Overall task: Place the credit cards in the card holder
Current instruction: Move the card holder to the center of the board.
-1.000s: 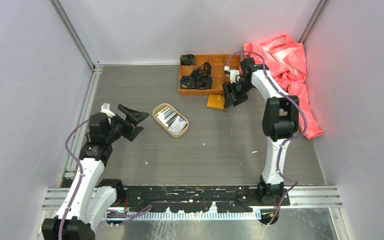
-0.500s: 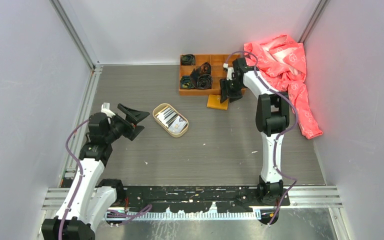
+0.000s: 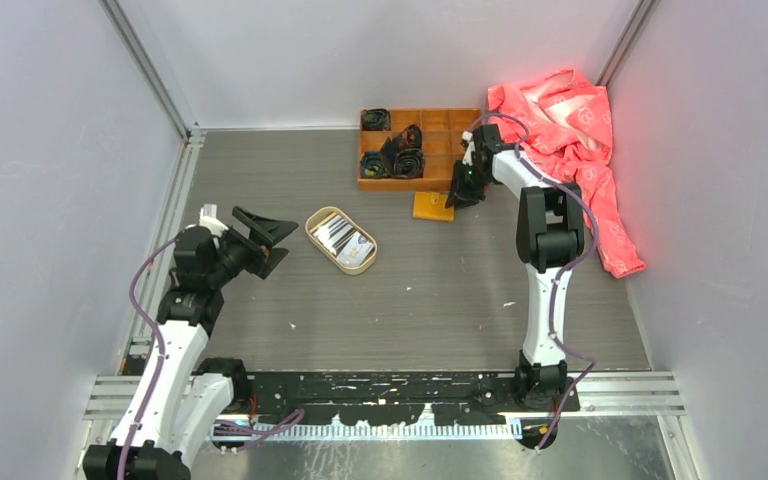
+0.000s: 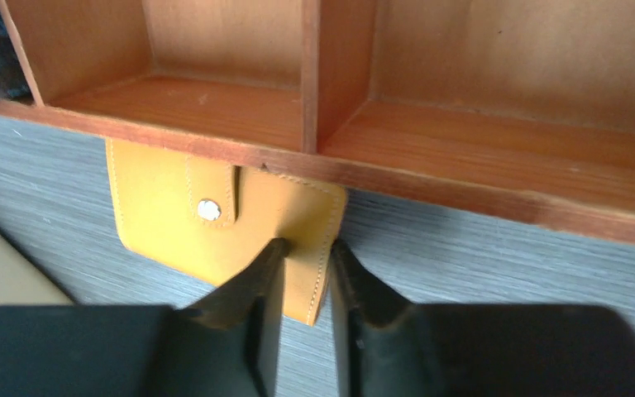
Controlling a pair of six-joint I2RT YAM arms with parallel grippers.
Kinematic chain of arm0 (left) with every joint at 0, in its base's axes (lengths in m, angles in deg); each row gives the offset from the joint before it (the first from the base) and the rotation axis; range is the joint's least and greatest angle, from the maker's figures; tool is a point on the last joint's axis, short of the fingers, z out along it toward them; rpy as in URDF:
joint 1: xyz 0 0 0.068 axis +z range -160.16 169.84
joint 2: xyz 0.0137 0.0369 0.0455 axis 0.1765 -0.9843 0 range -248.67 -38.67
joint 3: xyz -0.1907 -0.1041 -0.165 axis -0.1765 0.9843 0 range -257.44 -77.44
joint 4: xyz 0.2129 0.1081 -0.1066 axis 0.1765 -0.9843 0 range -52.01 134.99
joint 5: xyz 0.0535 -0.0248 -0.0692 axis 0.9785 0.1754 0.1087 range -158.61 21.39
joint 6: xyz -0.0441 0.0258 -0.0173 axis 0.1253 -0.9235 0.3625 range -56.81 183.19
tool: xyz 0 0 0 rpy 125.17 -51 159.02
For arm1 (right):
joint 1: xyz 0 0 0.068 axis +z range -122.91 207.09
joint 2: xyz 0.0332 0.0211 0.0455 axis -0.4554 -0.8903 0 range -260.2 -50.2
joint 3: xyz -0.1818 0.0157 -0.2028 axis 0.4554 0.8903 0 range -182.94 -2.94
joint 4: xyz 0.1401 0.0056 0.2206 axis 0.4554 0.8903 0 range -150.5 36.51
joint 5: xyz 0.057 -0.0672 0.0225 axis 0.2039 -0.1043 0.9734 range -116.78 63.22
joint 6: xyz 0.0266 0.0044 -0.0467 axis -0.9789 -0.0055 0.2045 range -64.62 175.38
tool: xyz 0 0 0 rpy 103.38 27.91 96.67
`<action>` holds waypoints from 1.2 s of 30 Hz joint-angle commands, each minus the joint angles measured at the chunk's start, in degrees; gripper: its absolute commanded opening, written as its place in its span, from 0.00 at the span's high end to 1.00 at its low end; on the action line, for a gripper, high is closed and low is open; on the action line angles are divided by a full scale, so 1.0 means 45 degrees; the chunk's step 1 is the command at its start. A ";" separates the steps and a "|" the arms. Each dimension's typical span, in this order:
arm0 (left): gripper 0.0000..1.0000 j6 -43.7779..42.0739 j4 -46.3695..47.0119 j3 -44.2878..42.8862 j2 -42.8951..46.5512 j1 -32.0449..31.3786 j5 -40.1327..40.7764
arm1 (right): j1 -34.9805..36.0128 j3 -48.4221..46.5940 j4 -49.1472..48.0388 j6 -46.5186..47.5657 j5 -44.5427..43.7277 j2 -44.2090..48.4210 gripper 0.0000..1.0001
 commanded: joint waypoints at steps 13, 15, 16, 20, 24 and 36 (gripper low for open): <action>0.19 -0.1015 0.3768 0.0584 0.0628 -0.3436 0.1481 | -0.0263 0.4514 0.1289 0.0818 0.2202 0.3811 0.99; 0.21 -0.1709 0.4441 0.0707 0.0415 -0.4587 0.2302 | -0.0212 0.5477 0.1620 0.1155 0.2520 0.4659 0.99; 0.22 -0.2045 0.4770 0.0788 0.0272 -0.5134 0.2674 | -0.0136 0.5937 0.1748 0.1330 0.2753 0.5122 0.98; 0.23 -0.3197 0.6033 0.1182 -0.0442 -0.6944 0.3869 | 0.0613 0.8239 0.1842 0.2007 0.3805 0.7262 0.84; 0.24 -0.4161 0.6396 0.1317 -0.1265 -0.8596 0.5094 | 0.1414 0.8941 0.1773 0.3064 0.3862 0.9107 0.58; 0.36 -0.4287 0.6539 0.1872 -0.2649 -1.0891 0.6763 | 0.1427 0.8987 0.6315 1.9339 0.7082 0.9698 0.03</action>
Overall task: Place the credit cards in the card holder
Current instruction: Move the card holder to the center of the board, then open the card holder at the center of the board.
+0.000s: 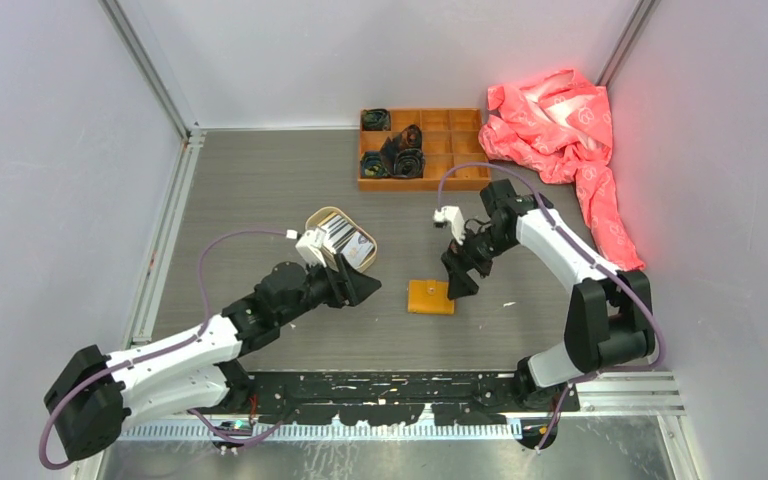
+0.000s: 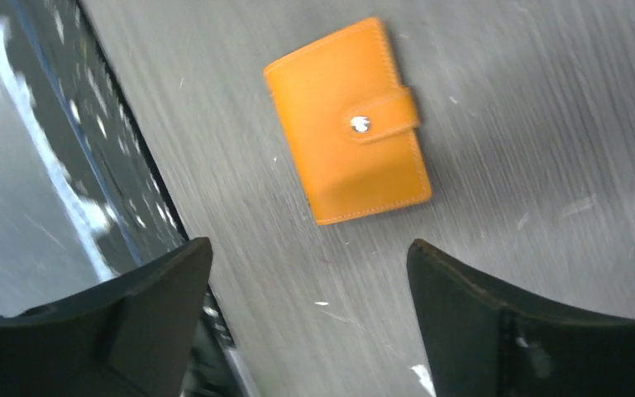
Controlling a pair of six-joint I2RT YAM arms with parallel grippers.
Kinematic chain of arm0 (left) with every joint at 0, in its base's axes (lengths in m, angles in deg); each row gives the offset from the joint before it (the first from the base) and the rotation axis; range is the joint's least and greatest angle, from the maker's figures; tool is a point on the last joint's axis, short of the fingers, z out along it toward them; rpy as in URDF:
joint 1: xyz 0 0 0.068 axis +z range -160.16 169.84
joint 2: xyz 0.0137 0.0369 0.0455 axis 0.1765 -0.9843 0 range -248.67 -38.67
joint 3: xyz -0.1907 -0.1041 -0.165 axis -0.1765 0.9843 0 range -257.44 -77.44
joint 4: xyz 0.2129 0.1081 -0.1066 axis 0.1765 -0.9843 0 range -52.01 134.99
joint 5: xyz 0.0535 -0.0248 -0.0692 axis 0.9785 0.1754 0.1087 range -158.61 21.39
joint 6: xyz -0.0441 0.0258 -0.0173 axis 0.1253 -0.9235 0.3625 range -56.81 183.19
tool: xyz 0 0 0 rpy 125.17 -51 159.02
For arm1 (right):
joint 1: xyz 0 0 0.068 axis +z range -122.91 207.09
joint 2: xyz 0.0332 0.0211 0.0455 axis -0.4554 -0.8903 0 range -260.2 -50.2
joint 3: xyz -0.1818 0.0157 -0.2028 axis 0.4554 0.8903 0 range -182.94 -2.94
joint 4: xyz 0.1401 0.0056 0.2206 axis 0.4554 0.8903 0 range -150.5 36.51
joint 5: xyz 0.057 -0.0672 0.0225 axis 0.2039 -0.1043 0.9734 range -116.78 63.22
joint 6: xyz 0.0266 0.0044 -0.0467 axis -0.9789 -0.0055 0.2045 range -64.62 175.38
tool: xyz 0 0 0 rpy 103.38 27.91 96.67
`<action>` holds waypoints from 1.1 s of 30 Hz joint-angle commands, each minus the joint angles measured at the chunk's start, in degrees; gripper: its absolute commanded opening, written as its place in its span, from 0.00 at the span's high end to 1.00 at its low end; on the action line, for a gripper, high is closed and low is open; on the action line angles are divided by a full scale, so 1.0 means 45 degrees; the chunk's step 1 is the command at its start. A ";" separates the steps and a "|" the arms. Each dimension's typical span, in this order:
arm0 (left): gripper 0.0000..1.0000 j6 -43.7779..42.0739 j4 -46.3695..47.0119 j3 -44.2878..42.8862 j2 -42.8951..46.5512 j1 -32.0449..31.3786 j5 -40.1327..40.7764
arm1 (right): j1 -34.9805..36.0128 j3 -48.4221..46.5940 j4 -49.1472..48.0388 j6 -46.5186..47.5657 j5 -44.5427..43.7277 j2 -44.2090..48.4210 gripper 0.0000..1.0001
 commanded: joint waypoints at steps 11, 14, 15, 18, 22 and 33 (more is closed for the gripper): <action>0.38 0.0608 -0.0257 0.1627 0.1355 -0.0578 0.1964 | 0.0884 0.0500 -0.1816 0.5933 0.0004 -0.1284 0.00; 0.42 0.1109 0.0275 0.2278 0.1490 -0.0598 0.1905 | 0.1231 0.1272 -0.3145 0.5471 -0.0627 -0.1537 0.01; 0.43 0.1255 0.0322 0.2390 0.1432 -0.0591 0.1800 | 0.1423 0.1422 -0.3452 0.5284 -0.1182 -0.1710 0.01; 0.48 0.1594 0.0427 0.2495 0.1082 -0.0600 0.1358 | 0.1707 0.1585 -0.3570 0.5417 -0.1748 -0.2195 0.01; 0.50 0.1571 0.0927 0.2616 0.0673 -0.1017 0.1265 | 0.2168 0.1105 -0.2898 0.5360 -0.2134 -0.2257 0.09; 0.51 0.1962 0.0847 0.3396 0.1190 -0.1885 0.2358 | 0.4064 0.1312 -0.2051 0.3300 -0.1751 -0.1795 0.49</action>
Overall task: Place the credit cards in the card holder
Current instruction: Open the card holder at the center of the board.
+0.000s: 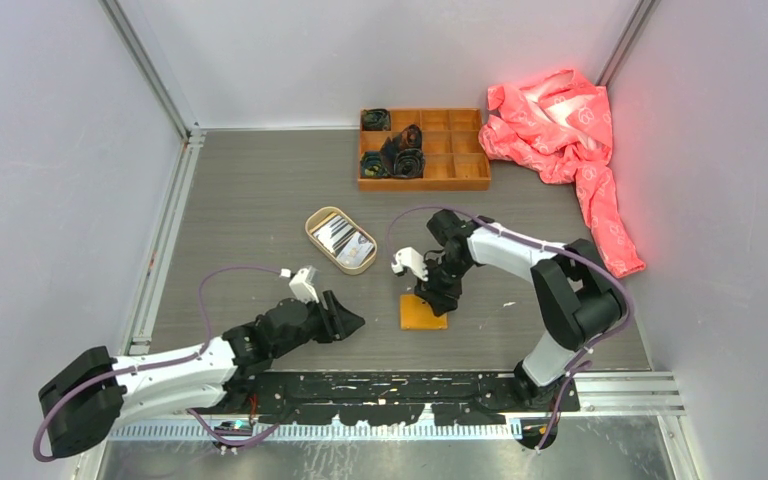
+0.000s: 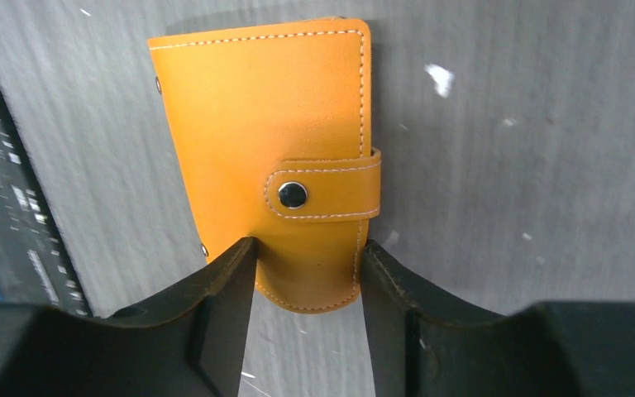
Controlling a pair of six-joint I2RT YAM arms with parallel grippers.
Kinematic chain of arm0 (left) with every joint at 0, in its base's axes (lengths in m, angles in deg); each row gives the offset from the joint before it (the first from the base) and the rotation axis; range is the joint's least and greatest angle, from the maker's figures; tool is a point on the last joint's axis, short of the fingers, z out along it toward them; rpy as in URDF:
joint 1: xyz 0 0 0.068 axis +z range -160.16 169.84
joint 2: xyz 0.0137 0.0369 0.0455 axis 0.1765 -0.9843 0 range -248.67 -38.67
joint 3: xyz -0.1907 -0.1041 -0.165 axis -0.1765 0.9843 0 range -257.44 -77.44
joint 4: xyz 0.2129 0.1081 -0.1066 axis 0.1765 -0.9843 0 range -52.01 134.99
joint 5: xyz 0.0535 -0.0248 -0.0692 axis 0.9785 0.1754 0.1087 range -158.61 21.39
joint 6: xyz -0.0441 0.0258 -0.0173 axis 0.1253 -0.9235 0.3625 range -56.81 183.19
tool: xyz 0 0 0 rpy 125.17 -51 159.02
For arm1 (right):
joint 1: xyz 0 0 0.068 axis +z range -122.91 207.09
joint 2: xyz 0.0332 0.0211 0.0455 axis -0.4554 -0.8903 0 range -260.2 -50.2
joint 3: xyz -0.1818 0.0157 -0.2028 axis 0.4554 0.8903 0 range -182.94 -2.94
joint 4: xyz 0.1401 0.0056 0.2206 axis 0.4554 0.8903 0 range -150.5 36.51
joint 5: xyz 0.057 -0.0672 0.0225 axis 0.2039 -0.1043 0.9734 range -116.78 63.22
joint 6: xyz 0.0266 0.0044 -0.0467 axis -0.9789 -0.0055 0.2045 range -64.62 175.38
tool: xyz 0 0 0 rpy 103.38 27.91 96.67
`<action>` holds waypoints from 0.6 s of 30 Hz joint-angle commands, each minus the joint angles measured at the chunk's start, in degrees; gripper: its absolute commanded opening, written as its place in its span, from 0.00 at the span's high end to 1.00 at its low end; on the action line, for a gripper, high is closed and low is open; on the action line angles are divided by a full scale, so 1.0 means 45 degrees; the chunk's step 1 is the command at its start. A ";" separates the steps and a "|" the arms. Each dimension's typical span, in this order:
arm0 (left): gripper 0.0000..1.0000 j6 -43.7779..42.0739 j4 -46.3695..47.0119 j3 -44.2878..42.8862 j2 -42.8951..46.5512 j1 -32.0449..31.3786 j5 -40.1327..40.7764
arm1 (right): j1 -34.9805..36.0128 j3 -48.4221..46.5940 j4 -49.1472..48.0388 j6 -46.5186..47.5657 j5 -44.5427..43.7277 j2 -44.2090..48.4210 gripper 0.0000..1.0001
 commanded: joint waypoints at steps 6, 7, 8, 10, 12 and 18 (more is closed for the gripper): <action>0.50 -0.0732 0.1045 -0.0011 0.0312 -0.0838 0.1035 | 0.0554 0.0006 0.0536 -0.1859 0.1963 0.2091 0.35; 0.50 -0.1067 0.1402 0.0010 0.0156 -0.0963 0.0996 | 0.0423 0.0101 0.0534 -0.1539 0.2043 0.2580 0.32; 0.50 -0.1478 0.1805 0.0034 -0.0019 -0.1091 0.0930 | 0.0246 0.0255 0.0475 -0.1147 0.2133 0.3056 0.28; 0.50 -0.2427 0.2578 0.0054 -0.0537 -0.1289 0.0685 | -0.0159 0.0823 0.0365 0.0206 0.2649 0.4059 0.05; 0.50 -0.3328 0.3860 0.0204 -0.1135 -0.1338 0.0356 | -0.0421 0.1649 0.0386 0.2580 0.3346 0.4944 0.01; 0.49 -0.4504 0.6672 0.0532 -0.3062 -0.1338 0.0783 | 0.0061 0.1172 0.2480 0.7577 0.3609 0.3711 0.02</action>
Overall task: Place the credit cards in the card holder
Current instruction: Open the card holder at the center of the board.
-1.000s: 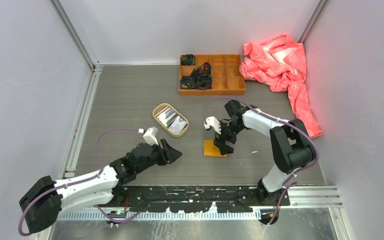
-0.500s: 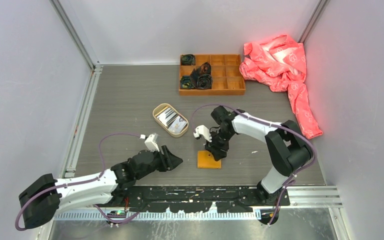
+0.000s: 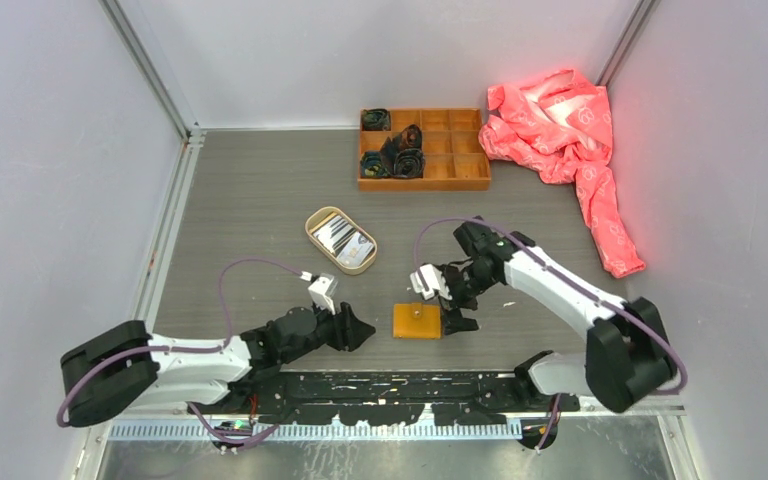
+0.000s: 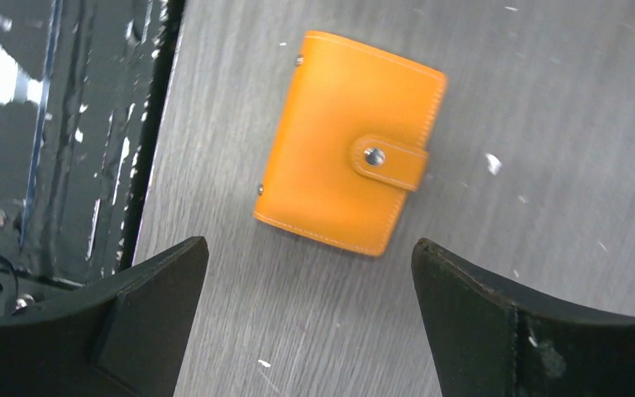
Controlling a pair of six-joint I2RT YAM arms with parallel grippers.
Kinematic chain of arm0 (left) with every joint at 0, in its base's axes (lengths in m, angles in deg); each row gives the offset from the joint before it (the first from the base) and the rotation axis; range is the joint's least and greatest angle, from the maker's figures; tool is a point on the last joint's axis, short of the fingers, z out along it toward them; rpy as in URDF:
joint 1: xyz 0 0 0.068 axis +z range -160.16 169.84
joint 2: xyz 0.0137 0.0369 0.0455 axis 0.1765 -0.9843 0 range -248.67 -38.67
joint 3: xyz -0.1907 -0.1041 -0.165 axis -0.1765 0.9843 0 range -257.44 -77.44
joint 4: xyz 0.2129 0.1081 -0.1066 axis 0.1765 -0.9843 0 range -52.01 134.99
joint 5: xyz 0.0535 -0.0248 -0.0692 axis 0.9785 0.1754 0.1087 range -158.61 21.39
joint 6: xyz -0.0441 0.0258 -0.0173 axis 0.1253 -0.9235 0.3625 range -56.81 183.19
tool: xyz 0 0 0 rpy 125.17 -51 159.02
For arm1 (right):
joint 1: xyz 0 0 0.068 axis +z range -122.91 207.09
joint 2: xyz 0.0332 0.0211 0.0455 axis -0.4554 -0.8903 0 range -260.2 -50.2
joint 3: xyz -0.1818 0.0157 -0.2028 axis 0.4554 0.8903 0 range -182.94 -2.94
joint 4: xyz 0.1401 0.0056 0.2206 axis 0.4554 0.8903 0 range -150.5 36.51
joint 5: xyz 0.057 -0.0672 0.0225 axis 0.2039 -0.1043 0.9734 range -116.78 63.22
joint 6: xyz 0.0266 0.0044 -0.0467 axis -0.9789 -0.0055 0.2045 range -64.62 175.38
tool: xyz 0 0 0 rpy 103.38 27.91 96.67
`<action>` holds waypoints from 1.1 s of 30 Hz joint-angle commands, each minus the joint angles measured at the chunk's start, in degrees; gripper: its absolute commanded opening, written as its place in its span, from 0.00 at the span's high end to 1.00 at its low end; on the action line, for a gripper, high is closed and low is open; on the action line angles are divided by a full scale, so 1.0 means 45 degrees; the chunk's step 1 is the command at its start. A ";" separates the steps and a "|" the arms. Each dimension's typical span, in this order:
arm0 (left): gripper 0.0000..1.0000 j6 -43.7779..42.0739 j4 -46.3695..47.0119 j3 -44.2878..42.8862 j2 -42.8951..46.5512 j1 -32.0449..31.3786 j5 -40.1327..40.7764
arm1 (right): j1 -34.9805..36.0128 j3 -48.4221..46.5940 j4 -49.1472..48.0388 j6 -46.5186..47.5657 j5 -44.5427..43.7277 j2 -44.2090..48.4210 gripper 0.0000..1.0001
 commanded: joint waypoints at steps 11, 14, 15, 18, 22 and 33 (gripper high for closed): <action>0.59 0.1977 0.3765 -0.1165 -0.4476 -0.0053 -0.0145 | 0.2289 -0.2630 0.0270 0.4634 -0.0795 -0.4306 0.40; 0.63 0.2208 0.4169 -0.1252 -0.5105 -0.0056 -0.0171 | 0.2449 -0.2326 0.0181 0.4951 -0.1219 -0.4224 0.41; 0.64 0.2266 0.4180 -0.1351 -0.5264 -0.0047 -0.0276 | 0.2605 -0.2247 0.0154 0.5026 -0.1375 -0.4211 0.41; 0.66 0.2433 0.4162 -0.1616 -0.5724 -0.0045 -0.0548 | 0.3208 -0.2350 0.0161 0.5106 -0.2162 -0.4565 0.45; 0.68 0.2583 0.4191 -0.1689 -0.6001 -0.0049 -0.0500 | 0.3746 -0.2347 -0.0009 0.5109 -0.3126 -0.5068 0.50; 0.69 0.1978 0.2431 -0.2204 -0.5508 -0.0046 -0.0355 | 0.3758 -0.2046 -0.0408 0.4792 -0.4834 -0.5499 0.67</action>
